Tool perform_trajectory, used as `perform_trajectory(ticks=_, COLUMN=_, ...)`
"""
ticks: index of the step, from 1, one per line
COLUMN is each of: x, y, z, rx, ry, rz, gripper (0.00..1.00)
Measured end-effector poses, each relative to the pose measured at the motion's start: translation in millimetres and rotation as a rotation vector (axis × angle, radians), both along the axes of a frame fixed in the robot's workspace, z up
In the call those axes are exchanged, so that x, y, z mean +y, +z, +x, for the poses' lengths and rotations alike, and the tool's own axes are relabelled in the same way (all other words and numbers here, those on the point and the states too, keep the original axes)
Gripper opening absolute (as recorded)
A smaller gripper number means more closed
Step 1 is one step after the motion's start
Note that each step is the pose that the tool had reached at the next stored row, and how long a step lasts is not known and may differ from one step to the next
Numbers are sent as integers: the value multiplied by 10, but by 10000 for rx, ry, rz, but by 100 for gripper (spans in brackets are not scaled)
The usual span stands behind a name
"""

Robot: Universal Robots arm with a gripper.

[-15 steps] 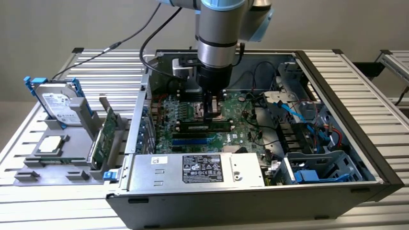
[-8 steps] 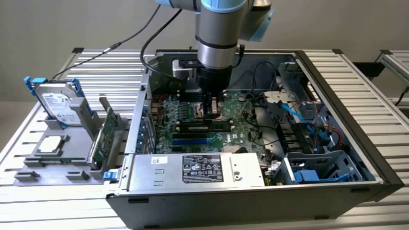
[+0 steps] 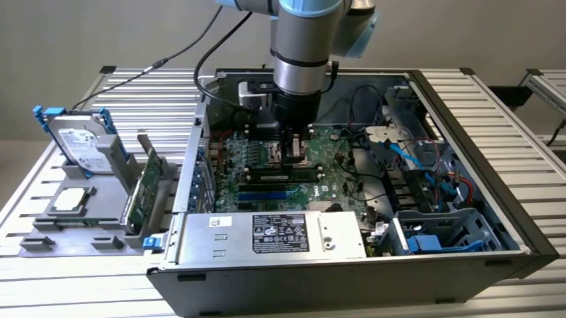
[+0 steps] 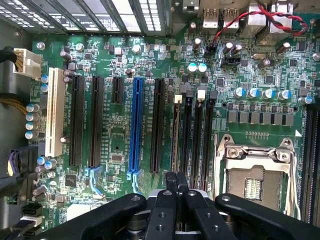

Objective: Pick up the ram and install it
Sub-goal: 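Press down the ram until it locks into place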

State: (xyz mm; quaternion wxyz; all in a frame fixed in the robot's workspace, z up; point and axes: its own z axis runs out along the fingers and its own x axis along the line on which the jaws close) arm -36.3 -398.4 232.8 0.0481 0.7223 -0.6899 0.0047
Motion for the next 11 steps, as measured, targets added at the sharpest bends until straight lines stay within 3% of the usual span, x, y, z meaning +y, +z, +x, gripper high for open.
perform_trajectory(ticks=3, x=-1, y=80, z=0, rx=43, ry=0, rz=-5, gripper=11)
perform_trajectory(ticks=11, x=-1, y=83, z=0, rx=50, ry=1, rz=-5, gripper=11)
